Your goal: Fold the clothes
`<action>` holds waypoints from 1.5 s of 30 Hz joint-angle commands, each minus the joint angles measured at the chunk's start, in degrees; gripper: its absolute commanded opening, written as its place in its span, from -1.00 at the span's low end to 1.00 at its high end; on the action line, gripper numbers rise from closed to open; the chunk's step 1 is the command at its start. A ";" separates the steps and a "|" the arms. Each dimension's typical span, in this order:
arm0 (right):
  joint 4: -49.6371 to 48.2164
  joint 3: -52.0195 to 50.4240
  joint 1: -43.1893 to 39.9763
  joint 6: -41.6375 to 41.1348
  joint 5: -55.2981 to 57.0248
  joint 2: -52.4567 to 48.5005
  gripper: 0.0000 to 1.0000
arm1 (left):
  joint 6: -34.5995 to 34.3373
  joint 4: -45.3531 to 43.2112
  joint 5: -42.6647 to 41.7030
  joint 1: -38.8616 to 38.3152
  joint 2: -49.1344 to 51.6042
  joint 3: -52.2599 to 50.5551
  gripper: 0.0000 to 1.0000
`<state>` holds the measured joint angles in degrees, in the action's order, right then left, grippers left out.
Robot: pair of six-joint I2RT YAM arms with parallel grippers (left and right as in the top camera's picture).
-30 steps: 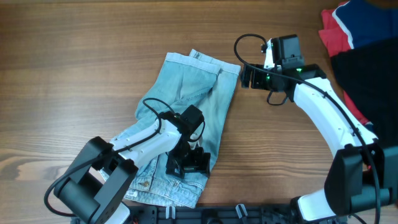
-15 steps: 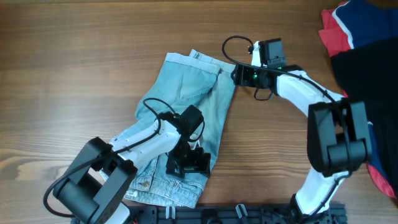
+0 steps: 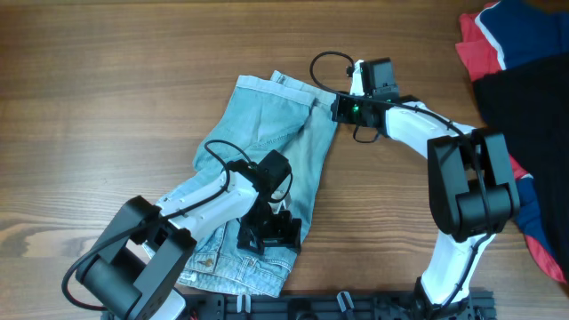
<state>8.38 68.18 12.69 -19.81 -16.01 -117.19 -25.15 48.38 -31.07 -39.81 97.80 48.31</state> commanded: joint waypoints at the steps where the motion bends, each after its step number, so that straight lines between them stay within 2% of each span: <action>1: 8.85 2.95 -3.26 -1.36 6.12 0.15 -0.92 | 2.25 -2.45 5.38 -0.76 3.04 -2.67 0.81; 6: 25.94 8.33 -14.64 -1.14 19.52 8.76 -0.92 | 2.21 -5.57 15.15 4.04 3.04 -2.43 0.83; 11: 40.54 8.31 -23.41 -1.42 21.88 16.04 -0.92 | 2.25 -10.23 15.28 15.43 3.04 2.36 0.84; 14: 46.97 8.07 -24.83 -1.40 23.80 16.15 -0.92 | 2.34 -8.63 13.22 20.44 3.02 6.86 0.83; 18: 50.10 7.50 -24.76 -1.36 24.37 16.15 -0.92 | 2.45 -4.37 11.58 23.23 3.02 10.25 0.84; 22: 51.30 7.50 -24.76 -1.07 24.37 16.15 -0.92 | 1.79 2.14 11.41 23.21 3.02 10.25 0.91; 26: 51.65 7.50 -24.76 -0.48 24.37 16.15 -0.91 | 1.53 13.25 10.73 23.21 3.02 10.12 0.91; 28: 51.65 7.50 -24.76 -0.48 24.37 16.15 -0.92 | -0.15 15.54 10.73 22.99 3.04 9.60 0.89; 32: 51.65 7.50 -24.76 -0.48 24.37 16.15 -0.91 | -3.37 12.24 10.69 20.50 3.04 7.30 0.88; 36: 51.65 7.50 -24.76 0.11 24.37 16.15 -0.91 | -7.32 5.25 10.97 16.41 3.04 3.56 0.88; 38: 51.69 7.50 -24.76 0.17 24.39 16.15 -0.91 | -9.90 2.19 13.51 14.43 3.04 1.73 0.81; 42: 51.67 7.50 -24.76 0.20 24.39 16.15 -0.91 | -14.38 -0.09 17.18 10.86 3.04 -0.50 0.80; 43: 51.67 7.50 -24.76 0.20 24.39 16.15 -0.92 | -14.36 -0.44 17.29 9.88 3.04 -0.55 0.77; 45: 51.69 7.50 -24.76 0.20 24.37 16.15 -0.92 | -14.38 -0.92 17.25 8.76 3.04 -0.55 0.51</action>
<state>59.88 74.74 -11.64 -20.32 6.13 -101.84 -37.52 49.91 -14.68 -28.40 98.39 50.76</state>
